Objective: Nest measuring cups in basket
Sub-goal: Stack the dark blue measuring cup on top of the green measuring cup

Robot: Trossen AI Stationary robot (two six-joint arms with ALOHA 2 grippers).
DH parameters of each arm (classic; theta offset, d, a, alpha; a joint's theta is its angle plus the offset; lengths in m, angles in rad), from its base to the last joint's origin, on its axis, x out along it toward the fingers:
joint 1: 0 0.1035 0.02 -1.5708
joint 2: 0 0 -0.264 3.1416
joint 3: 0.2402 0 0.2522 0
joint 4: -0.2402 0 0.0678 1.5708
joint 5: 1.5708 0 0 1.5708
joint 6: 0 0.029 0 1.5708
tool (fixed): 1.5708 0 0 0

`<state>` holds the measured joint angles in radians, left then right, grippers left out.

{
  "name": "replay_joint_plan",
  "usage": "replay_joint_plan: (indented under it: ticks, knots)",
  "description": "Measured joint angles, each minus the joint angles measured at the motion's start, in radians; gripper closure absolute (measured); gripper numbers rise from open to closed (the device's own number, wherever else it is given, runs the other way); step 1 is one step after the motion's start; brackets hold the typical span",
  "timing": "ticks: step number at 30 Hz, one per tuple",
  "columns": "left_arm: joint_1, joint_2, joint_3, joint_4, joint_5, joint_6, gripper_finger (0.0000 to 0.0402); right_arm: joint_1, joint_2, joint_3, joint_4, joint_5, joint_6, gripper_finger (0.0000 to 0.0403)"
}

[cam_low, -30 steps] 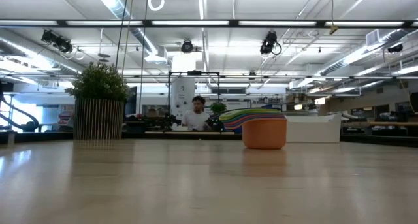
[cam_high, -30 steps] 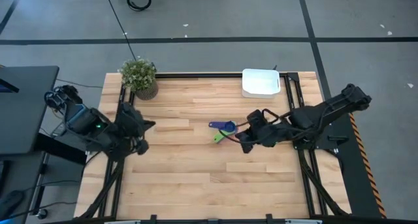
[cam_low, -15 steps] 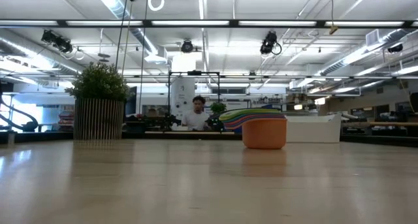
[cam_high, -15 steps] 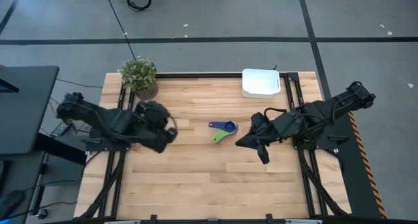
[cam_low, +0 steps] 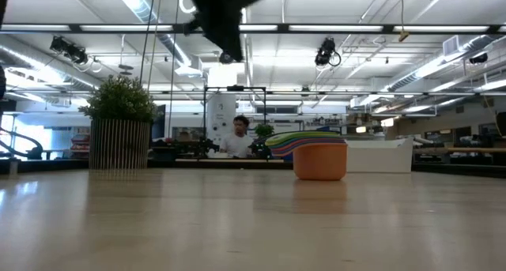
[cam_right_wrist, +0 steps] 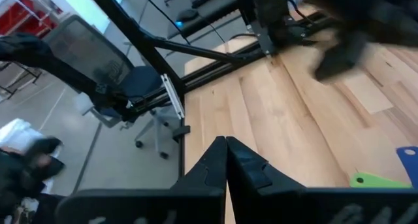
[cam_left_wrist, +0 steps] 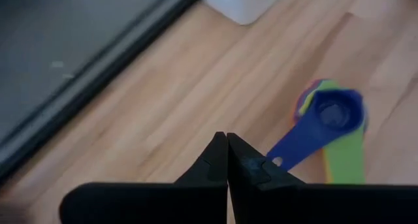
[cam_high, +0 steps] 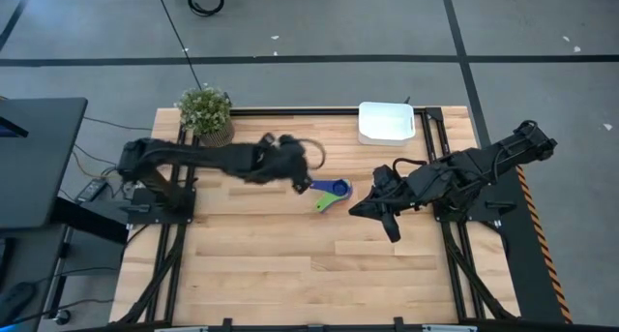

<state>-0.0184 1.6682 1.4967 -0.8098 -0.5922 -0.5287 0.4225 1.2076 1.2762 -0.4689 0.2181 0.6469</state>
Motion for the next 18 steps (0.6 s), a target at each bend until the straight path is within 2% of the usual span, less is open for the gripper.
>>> replay_joint_plan:
  ticks: [3, 5, 9, 18]
  knots:
    - [0.082, 0.052, 0.0, 0.124, 0.141, 0.109, 0.04, 0.002, 0.0, 0.0, 0.033, -0.01, -0.026, 0.0392]
    - [0.123, 0.085, 0.0, 0.19, 0.194, 0.172, 0.04, 0.003, 0.0, 0.0, 0.049, -0.01, -0.032, 0.0392]
    - [0.19, 0.147, 0.0, 0.213, 0.311, 0.23, 0.04, 0.003, 0.0, 0.0, 0.092, -0.011, -0.047, 0.0392]
    - [0.212, 0.307, 0.0, 0.214, 0.414, 0.339, 0.04, 0.003, 0.0, 0.0, 0.141, -0.013, -0.049, 0.0392]
